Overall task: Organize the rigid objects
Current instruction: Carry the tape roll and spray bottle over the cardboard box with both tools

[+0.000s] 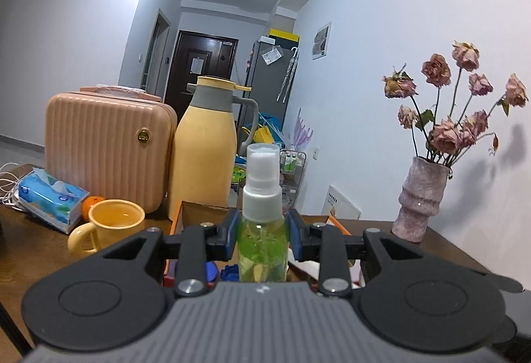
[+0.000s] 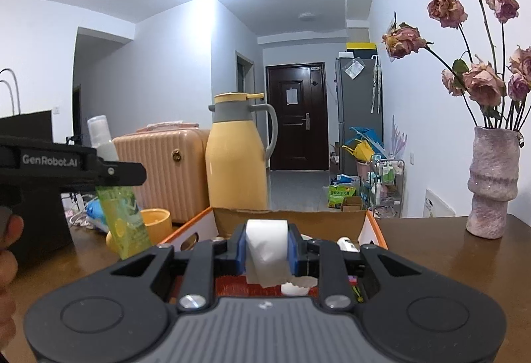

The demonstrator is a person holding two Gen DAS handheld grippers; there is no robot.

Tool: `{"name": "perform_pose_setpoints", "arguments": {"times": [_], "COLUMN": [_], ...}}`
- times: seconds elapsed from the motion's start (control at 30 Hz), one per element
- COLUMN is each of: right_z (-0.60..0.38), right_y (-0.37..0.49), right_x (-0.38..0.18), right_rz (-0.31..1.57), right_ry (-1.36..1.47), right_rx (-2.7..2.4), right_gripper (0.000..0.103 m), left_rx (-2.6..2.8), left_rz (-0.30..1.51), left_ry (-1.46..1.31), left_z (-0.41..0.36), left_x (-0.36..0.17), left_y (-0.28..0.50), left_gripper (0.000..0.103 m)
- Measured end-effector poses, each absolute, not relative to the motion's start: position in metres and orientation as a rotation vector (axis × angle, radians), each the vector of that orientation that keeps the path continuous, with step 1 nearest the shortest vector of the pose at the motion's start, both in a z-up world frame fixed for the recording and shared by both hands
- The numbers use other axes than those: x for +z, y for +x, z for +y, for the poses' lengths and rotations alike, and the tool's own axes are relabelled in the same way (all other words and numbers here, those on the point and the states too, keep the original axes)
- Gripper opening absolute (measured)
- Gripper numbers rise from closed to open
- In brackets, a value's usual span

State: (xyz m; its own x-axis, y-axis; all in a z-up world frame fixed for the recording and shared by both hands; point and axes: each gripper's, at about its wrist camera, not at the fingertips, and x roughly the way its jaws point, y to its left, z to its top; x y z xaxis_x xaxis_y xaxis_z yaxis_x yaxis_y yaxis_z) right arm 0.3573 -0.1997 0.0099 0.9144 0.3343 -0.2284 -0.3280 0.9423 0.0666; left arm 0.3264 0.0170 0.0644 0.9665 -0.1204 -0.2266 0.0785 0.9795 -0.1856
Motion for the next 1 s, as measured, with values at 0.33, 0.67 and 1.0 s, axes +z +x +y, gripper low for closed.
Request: {"name": "perform_pose_setpoints", "arguments": {"times": [0.33, 0.67, 1.0], "right_z": [-0.192, -0.199, -0.203], "right_y": [0.405, 0.445, 0.479], "right_x": [0.013, 0.006, 0.003], "right_rz": [0.221, 0.24, 0.281], "right_ry": [0.033, 0.053, 0.048], "right_rx": [0.316, 0.297, 0.287], "right_gripper": [0.024, 0.023, 0.023], "left_rx": [-0.059, -0.021, -0.013], "left_rz": [0.243, 0.256, 0.272], "left_ry": [-0.195, -0.209, -0.193], "left_z": [0.012, 0.012, 0.008], "left_x": [0.062, 0.055, 0.046], "left_y": [0.372, 0.416, 0.457], "left_gripper": [0.032, 0.032, 0.032]}}
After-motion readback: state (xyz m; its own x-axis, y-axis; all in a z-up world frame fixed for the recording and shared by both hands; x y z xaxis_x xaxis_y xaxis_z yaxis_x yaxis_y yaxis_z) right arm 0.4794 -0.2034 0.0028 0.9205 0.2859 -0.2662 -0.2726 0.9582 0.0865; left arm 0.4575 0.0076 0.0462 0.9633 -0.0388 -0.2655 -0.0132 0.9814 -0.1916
